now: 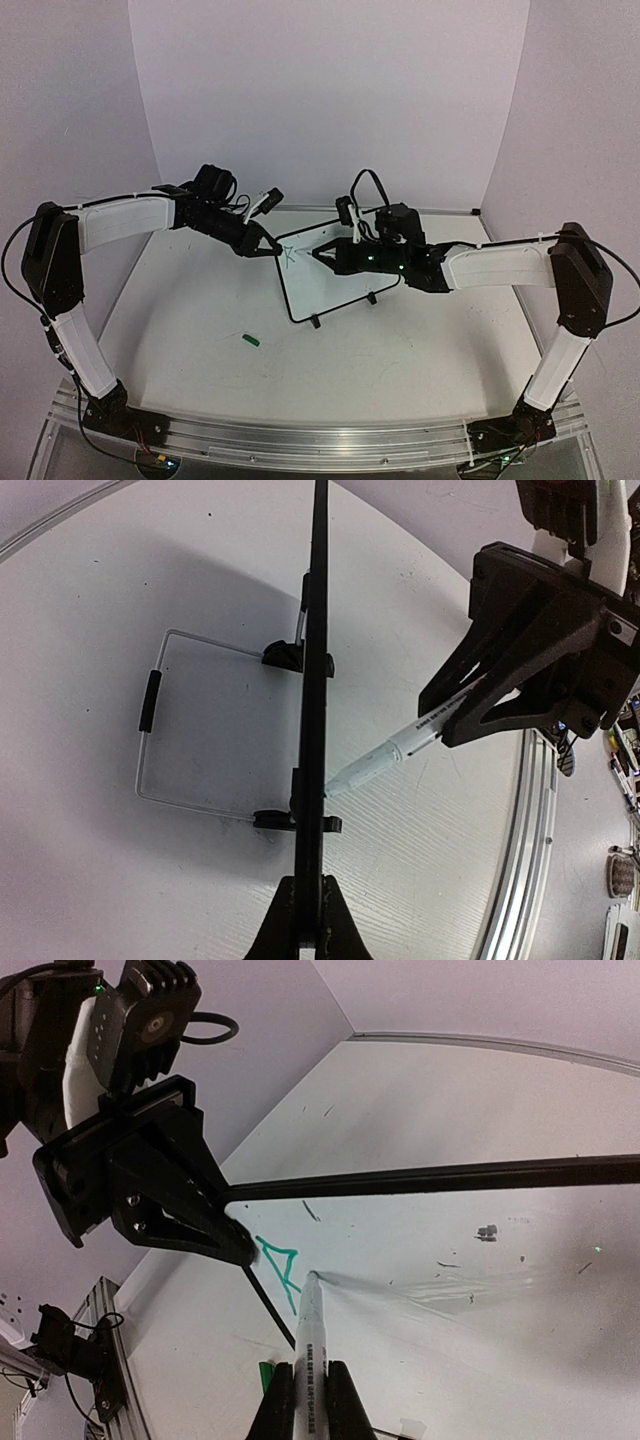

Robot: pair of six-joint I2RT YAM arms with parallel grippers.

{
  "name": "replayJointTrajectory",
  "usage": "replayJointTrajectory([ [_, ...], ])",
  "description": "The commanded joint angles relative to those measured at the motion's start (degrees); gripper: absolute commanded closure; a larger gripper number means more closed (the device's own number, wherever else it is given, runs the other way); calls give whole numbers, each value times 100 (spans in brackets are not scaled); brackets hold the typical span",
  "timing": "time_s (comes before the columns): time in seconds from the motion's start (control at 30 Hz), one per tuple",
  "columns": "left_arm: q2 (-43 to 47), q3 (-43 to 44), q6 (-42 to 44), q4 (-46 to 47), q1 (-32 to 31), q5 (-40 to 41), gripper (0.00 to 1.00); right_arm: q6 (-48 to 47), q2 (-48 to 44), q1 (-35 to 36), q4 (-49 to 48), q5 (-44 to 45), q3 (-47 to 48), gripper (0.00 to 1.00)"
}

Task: Write a sentence on the whiteboard

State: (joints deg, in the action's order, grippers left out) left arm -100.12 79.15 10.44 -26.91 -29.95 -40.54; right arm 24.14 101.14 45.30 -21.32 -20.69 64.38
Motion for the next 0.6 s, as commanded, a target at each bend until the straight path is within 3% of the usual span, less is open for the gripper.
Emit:
replayJointTrajectory([
  [0.0,29,74,183,-287,-63,283,100,54,63,-27,40,144,1,100],
  [0.57,10,83,193,-292,-63,297,100,112,-70,-23,17,-131,-248,100],
])
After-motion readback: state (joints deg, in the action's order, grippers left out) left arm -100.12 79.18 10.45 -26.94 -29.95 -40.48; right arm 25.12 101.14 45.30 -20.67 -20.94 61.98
